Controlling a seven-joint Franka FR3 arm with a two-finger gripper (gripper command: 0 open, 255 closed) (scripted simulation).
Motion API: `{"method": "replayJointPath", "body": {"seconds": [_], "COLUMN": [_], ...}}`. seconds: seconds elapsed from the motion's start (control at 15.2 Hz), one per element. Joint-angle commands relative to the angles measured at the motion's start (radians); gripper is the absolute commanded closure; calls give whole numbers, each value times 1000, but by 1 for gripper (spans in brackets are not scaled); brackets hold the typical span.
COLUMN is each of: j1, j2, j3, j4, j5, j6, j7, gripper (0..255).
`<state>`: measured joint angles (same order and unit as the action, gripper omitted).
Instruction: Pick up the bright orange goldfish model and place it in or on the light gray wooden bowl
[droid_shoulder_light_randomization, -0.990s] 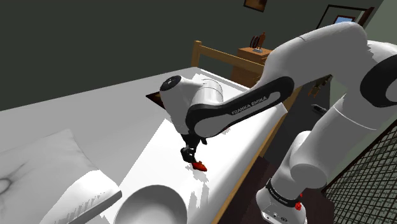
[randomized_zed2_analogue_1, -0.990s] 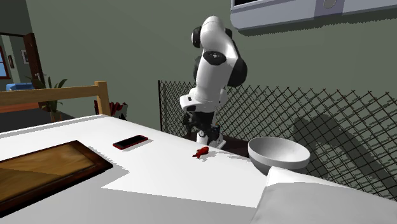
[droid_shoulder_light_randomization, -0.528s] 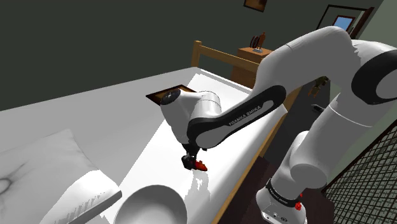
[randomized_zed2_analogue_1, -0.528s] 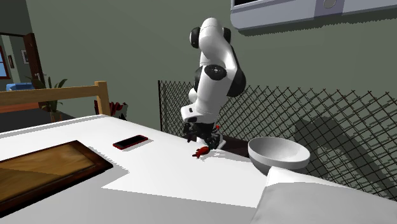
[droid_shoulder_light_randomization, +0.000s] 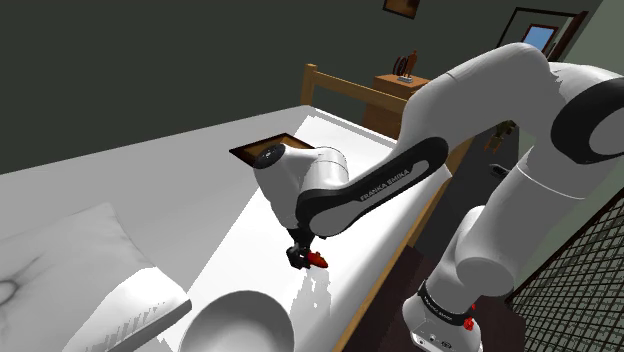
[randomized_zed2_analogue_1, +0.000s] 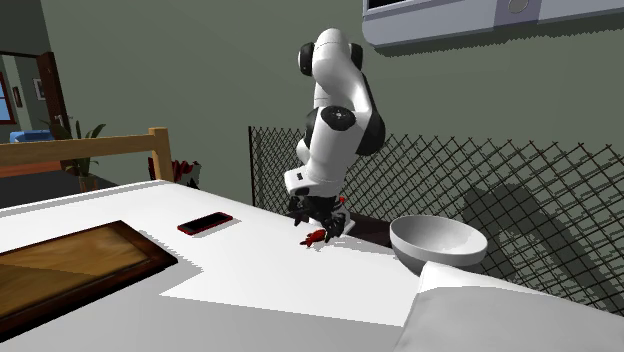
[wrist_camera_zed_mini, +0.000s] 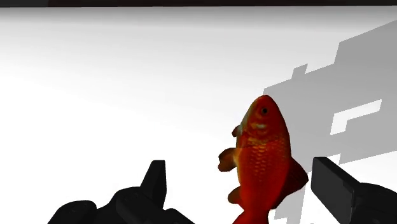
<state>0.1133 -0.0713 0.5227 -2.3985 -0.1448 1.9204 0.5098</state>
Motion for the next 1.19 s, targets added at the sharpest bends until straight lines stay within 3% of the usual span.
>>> {"method": "replayJointPath", "body": {"seconds": [0.0,0.07,0.66,1.12], "j1": [0,0,0,3], "j2": [0,0,0,-67], "j3": [0,0,0,-6], "j4": [0,0,0,39], "j5": [0,0,0,32], "j6": [0,0,0,-93], "j7": [0,0,0,-41], "gripper": [0,255,255,255]}}
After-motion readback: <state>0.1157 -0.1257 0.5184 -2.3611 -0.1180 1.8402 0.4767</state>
